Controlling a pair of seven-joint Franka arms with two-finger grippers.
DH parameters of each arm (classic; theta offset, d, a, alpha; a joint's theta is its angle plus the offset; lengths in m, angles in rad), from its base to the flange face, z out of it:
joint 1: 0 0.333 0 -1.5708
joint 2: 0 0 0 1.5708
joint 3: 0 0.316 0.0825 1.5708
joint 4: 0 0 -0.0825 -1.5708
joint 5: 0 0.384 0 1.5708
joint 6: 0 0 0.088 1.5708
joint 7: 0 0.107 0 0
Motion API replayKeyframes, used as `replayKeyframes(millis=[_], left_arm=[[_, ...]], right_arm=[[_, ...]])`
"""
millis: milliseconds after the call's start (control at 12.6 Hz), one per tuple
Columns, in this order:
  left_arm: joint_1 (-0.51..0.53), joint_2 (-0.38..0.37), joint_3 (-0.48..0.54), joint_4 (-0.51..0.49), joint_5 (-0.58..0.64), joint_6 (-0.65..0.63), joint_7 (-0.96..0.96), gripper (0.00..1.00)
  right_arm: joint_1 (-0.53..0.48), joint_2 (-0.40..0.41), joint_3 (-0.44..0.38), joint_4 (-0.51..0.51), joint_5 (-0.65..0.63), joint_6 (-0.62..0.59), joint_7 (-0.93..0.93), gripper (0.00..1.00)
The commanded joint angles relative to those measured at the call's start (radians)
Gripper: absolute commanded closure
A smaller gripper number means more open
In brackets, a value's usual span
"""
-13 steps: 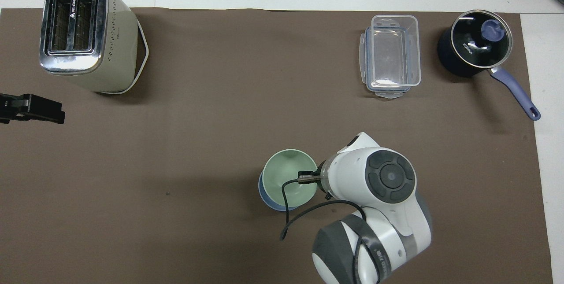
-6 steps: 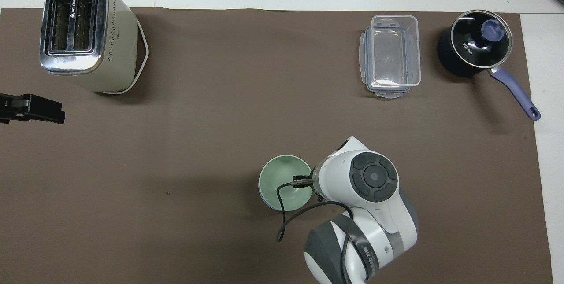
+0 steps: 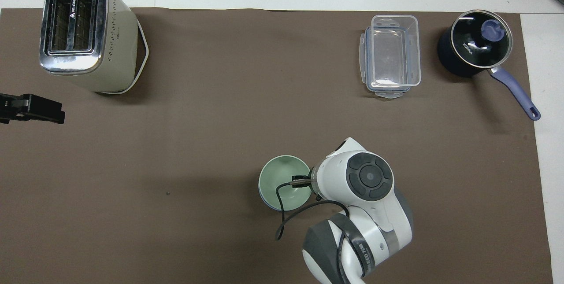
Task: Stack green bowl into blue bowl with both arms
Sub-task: 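Lower the green bowl into the blue bowl with the right gripper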
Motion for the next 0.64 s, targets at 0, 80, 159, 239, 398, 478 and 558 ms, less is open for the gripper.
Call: replayKeyframes(millis=[0,80,159,239,398,478,558], left_arm=[[0.009,-0.004,-0.006,0.011,0.015,-0.02,0.01,0.0],[0.011,-0.004,-0.006,0.011,0.014,-0.02,0.01,0.0],[0.011,-0.004,-0.006,0.011,0.014,-0.02,0.01,0.0],[0.011,-0.004,-0.006,0.011,0.014,-0.02,0.01,0.0],[0.011,-0.004,-0.006,0.011,0.015,-0.02,0.01,0.0],[0.011,-0.004,-0.006,0.011,0.014,-0.02,0.01,0.0],[0.011,-0.004,-0.006,0.011,0.014,-0.02,0.01,0.0]], right_arm=[[0.005,0.005,-0.001,-0.011,0.022,0.025,-0.007,0.98],[0.014,0.005,-0.002,-0.011,0.022,0.033,-0.007,0.95],[0.013,0.005,-0.001,-0.011,0.022,0.035,-0.007,0.87],[0.013,0.005,-0.002,-0.011,0.022,0.035,-0.002,0.84],[0.014,0.005,-0.001,-0.011,0.022,0.033,0.003,0.68],[0.014,0.006,-0.001,-0.01,0.022,0.033,0.003,0.56],[0.014,0.006,-0.002,-0.004,0.022,0.03,0.004,0.38]])
